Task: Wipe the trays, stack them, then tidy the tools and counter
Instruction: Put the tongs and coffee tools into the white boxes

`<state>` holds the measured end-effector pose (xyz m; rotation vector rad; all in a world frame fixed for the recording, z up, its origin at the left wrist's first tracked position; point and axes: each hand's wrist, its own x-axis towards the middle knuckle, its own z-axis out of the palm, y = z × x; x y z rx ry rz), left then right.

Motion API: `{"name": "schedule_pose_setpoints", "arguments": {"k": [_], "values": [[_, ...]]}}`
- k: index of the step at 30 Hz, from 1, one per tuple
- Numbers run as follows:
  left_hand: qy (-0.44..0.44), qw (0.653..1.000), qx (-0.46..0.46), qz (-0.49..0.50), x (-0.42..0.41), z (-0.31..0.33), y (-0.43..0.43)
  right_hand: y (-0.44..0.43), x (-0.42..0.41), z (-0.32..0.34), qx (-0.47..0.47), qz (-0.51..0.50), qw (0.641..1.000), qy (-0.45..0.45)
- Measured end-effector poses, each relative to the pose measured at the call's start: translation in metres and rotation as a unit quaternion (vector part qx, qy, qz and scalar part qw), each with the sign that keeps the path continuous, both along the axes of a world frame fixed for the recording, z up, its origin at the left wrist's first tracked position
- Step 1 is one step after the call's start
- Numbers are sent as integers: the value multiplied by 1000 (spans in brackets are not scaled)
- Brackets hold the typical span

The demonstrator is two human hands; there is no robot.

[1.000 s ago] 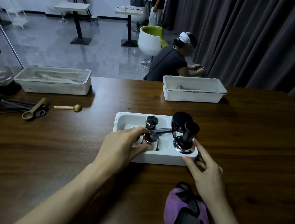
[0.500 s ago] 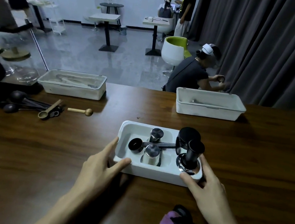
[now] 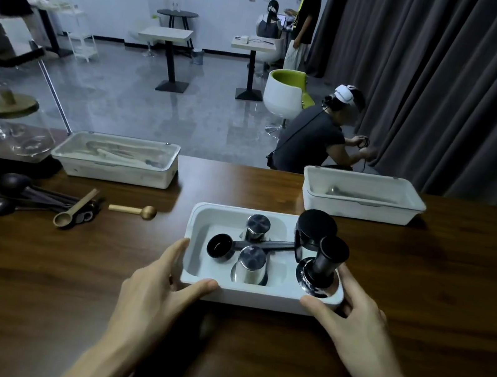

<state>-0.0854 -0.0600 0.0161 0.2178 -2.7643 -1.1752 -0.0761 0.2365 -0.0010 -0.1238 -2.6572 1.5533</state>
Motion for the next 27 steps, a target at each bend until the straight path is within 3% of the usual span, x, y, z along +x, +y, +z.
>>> {"name": "schedule_pose_setpoints", "arguments": {"k": [16, 27], "values": [[22, 999, 42, -6, -137, 12, -24, -37, -149, 13, 20, -16, 1000, 14], [-26, 999, 31, 7, -186, 0, -12, -40, -209, -4, 10, -4, 1000, 9]]}}
